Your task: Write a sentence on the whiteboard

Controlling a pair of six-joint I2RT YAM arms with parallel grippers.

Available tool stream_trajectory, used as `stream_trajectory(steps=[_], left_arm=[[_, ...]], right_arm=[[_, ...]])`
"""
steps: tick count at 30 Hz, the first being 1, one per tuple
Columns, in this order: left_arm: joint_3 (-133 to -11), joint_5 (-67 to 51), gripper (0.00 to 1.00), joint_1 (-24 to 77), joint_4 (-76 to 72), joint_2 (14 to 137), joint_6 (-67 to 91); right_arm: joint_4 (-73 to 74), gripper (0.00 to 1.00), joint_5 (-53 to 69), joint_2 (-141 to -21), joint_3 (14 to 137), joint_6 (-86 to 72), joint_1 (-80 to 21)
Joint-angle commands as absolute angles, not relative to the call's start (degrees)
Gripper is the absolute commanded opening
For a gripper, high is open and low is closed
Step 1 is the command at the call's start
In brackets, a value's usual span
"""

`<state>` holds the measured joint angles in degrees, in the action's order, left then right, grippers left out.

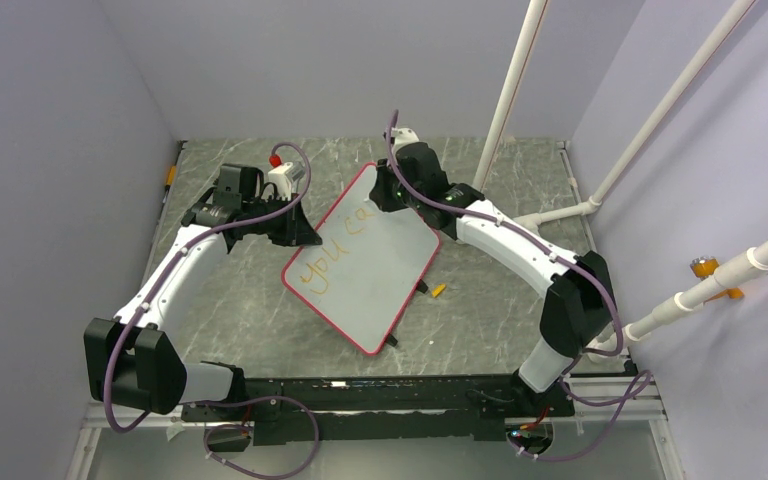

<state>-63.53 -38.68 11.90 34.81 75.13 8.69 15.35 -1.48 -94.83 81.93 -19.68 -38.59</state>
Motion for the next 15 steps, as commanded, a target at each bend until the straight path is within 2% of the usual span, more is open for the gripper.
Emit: stream_trajectory(steps=[1,15], left_arm=[[-63.6,-36.3,0.0,12.8,32.7,73.9,3.5],[-63.7,-36.3,0.0,12.8,32.6,74.0,3.5]], right_arm=[[12.1,0.0,-1.0,-93.6,79.7,-19.8,-38.4],[11.4,0.0,-0.6,-90.7,73.5,-20.4,-38.4]])
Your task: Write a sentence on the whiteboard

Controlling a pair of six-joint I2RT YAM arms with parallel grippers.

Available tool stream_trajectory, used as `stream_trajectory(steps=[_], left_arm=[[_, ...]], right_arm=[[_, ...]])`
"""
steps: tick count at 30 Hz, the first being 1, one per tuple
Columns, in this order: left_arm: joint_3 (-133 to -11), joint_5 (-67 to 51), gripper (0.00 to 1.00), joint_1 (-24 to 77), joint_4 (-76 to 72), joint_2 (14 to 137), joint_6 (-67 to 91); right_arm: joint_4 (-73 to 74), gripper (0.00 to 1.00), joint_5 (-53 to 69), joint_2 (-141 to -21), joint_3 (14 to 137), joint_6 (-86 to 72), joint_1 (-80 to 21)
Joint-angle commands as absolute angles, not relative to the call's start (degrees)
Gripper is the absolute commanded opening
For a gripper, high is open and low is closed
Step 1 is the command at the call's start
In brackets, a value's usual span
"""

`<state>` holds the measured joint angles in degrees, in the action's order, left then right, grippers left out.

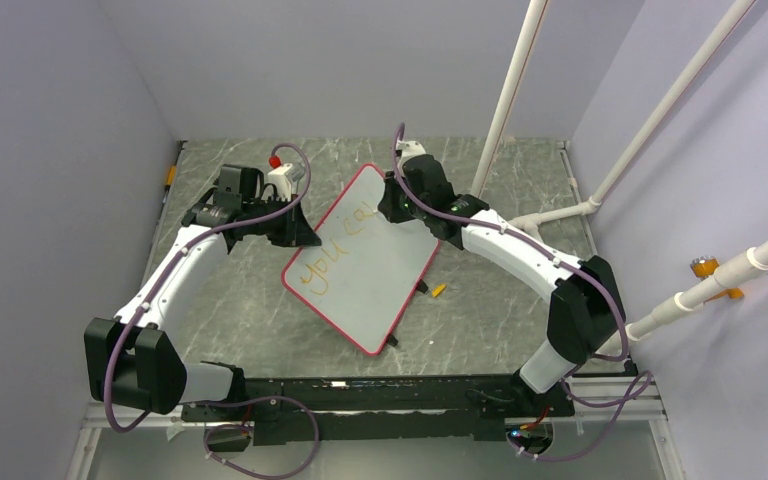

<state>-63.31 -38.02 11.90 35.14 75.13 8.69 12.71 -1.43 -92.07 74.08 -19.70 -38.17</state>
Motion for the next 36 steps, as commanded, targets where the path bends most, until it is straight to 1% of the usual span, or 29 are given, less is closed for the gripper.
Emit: stream_trajectory(steps=[1,16,36], left_arm=[[-63.6,-36.3,0.0,12.8,32.5,74.0,3.5],[-63.8,-36.6,0.0,12.9,32.4,74.5,3.6],[-63.8,-35.6,0.0,12.9,32.7,74.4,3.4]], right_arm=[[11.5,0.0,-0.5,-90.7,73.7,-20.4,-38.3],[12.7,0.0,-0.3,-93.8,80.4,-20.1,-38.4],[14.8,0.0,-1.8,-97.6,86.1,-19.5,-37.7]])
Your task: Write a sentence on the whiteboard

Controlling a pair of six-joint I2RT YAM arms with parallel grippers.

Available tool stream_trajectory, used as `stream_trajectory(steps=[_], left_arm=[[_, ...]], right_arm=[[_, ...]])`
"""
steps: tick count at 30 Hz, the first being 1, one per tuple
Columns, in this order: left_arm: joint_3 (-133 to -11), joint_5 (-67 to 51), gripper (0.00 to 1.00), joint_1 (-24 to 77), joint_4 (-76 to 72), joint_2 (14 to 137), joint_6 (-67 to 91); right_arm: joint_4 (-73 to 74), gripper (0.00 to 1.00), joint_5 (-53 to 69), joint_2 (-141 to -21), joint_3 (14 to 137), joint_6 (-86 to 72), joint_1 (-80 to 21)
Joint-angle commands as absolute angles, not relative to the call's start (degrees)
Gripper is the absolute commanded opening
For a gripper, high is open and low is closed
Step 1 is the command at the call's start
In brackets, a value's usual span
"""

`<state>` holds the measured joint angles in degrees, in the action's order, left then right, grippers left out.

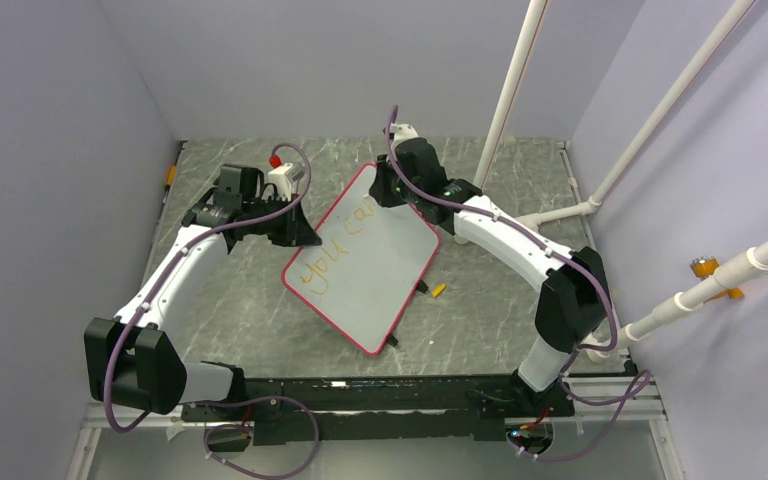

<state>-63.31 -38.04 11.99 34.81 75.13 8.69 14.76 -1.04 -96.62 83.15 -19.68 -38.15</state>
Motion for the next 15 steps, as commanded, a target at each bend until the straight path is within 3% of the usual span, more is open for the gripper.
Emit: stream_trajectory(steps=[1,15], left_arm=[[-63.8,-35.6,0.0,12.9,32.8,74.4,3.4],[-63.8,-35.1,0.0,12.9,32.9,74.0,3.4]], right_arm=[[15.0,0.0,-2.0,-97.7,86.3,-19.5,-37.6],[15.4,0.0,-3.4,-97.0,82.4,-20.2,-36.7]])
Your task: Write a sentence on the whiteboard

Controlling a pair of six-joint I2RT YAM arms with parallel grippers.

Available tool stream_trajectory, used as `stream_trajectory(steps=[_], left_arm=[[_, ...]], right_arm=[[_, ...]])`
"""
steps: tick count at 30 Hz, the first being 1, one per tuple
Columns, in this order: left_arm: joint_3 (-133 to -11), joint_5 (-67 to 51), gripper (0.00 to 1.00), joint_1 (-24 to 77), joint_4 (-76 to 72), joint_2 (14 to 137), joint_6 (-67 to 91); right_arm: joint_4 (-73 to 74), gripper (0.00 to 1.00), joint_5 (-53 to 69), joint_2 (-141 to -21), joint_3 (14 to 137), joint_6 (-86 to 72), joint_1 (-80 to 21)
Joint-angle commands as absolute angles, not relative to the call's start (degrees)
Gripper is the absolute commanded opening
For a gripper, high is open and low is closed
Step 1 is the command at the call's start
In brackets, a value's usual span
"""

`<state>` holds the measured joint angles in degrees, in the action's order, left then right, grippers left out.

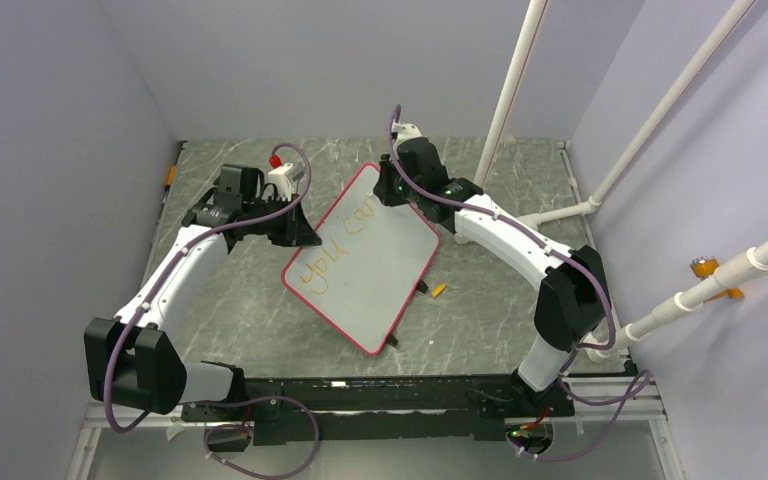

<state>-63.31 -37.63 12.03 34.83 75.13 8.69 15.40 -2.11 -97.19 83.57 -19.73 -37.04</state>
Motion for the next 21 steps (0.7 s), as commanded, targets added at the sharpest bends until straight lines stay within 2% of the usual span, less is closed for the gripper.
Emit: stream_trajectory(steps=[1,21], left_arm=[[-63.8,-35.1,0.0,12.9,32.9,73.9,3.4],[-63.8,-34.4,0.0,12.9,32.9,73.6,3.3]], right_arm=[[15.4,0.0,-3.3,-96.9,82.1,-20.2,-36.7],[17.1,0.0,-4.7,-91.0,78.6,-19.8,-36.8]])
